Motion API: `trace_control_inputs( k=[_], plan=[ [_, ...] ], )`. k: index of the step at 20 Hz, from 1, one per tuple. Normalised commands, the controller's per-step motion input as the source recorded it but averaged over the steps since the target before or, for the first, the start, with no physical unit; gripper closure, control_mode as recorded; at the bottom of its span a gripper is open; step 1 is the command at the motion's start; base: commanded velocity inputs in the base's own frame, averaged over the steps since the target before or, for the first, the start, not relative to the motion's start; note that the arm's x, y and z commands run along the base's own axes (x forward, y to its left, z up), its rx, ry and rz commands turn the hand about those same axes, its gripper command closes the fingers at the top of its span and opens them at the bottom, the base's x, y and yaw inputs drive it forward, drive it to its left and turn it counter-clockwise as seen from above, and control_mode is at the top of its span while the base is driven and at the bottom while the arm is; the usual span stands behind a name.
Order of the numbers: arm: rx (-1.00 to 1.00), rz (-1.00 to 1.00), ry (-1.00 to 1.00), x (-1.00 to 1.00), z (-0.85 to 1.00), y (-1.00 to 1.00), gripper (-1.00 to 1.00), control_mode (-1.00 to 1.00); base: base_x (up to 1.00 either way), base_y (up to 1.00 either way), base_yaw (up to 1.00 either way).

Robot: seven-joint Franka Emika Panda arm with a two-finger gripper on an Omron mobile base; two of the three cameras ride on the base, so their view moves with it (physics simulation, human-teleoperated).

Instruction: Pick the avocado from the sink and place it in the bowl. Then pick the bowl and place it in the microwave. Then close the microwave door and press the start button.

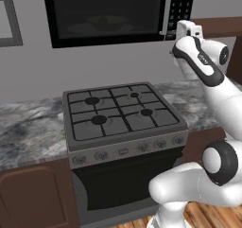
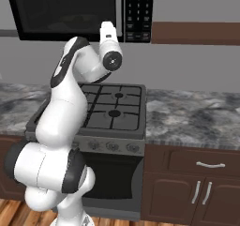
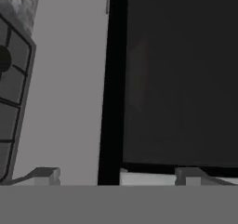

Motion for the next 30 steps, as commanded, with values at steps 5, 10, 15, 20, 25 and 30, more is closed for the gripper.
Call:
trace_control_inputs(
  k=[5, 10, 15, 20, 25, 30],
  plan=[
    [0.02, -0.01, 0.04, -0.08, 0.10, -0.65, -1.00, -1.00, 0.00, 0.00, 0.00],
    [0.00, 0.03, -0.04, 0.06, -0.06, -0.14, -1.00, -1.00, 0.00, 0.00, 0.00],
    [0.00, 0.08, -0.11, 0.05, -0.19, -0.01, 1.00, -1.00, 0.00, 0.00, 0.00],
    [0.00, 0.02, -0.06, 0.18, -0.13, 0.00, 1.00, -1.00, 0.00, 0.00, 0.00],
    [0.00, 0.00, 0.00, 0.49, 0.00, 0.00, 1.00, -1.00, 0.00, 0.00, 0.00],
    [0.00, 0.00, 0.00, 0.30, 0.00, -0.12, 1.00, -1.00, 0.00, 0.00, 0.00]
  ],
)
